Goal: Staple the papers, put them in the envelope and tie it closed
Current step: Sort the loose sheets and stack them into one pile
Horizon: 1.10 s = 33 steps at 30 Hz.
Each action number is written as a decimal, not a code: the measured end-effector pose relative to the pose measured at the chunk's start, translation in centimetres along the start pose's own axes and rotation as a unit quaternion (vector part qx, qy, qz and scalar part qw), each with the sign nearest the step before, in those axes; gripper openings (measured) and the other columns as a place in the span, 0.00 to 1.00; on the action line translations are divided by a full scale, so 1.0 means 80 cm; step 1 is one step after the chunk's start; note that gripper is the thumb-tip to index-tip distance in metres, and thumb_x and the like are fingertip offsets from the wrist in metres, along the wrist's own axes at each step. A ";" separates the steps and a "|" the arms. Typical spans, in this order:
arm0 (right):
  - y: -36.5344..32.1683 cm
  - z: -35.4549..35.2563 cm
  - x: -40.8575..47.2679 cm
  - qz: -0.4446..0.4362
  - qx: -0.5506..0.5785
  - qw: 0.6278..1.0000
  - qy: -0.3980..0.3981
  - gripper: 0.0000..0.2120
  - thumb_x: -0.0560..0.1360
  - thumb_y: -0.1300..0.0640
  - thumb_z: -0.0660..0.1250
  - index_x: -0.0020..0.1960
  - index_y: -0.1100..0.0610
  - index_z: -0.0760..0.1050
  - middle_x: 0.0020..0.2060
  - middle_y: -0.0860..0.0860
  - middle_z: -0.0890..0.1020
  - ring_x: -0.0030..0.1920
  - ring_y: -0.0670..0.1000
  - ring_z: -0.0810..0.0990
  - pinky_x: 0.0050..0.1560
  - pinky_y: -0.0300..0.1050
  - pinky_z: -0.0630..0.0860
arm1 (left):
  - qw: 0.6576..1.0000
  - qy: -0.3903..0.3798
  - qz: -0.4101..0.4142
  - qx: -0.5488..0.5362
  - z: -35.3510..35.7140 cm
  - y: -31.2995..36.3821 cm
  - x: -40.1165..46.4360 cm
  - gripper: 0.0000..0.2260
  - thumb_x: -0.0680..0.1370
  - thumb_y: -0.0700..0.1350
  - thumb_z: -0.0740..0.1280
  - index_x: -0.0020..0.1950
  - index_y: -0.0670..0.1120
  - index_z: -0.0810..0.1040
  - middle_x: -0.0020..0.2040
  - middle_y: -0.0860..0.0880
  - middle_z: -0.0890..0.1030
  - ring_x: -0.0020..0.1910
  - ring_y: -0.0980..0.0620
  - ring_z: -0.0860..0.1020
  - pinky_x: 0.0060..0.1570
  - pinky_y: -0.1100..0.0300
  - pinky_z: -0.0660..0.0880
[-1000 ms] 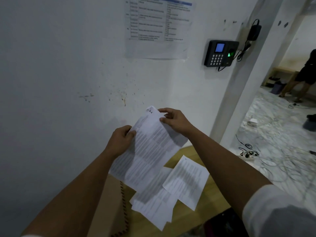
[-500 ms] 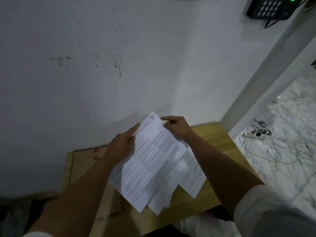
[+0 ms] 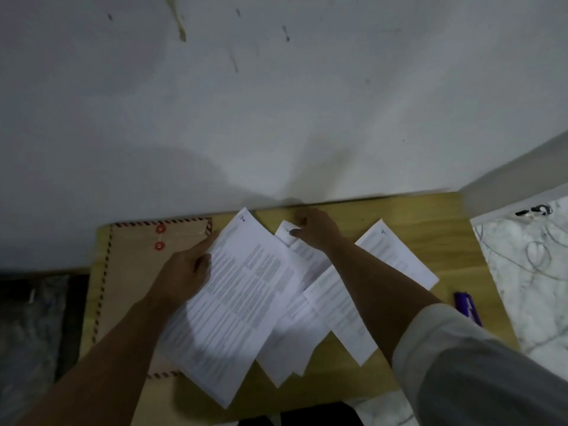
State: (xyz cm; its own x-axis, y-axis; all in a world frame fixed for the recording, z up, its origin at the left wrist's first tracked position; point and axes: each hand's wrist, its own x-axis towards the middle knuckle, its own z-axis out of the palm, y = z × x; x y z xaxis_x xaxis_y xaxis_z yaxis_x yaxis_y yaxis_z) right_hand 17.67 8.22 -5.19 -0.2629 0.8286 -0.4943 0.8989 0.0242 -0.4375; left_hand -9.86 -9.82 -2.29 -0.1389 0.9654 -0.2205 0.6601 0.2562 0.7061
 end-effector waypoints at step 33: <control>0.180 -0.075 -0.055 0.240 -0.062 0.963 0.103 0.44 0.69 0.43 0.74 0.77 0.47 0.54 0.72 0.60 0.60 0.71 0.64 0.63 0.65 0.67 0.66 | 0.997 -0.071 -0.004 -0.041 0.014 0.041 0.032 0.24 0.83 0.52 0.67 0.71 0.35 0.74 0.41 0.57 0.77 0.42 0.55 0.75 0.49 0.58 0.71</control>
State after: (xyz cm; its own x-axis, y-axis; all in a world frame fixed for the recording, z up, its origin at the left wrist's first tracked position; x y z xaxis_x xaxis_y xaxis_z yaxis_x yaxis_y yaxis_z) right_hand 33.89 8.30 -4.78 0.2575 0.8534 -0.4532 0.9377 -0.3340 -0.0961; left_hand -7.25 -6.54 -1.29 -0.0335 0.9483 -0.3155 0.5960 0.2723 0.7554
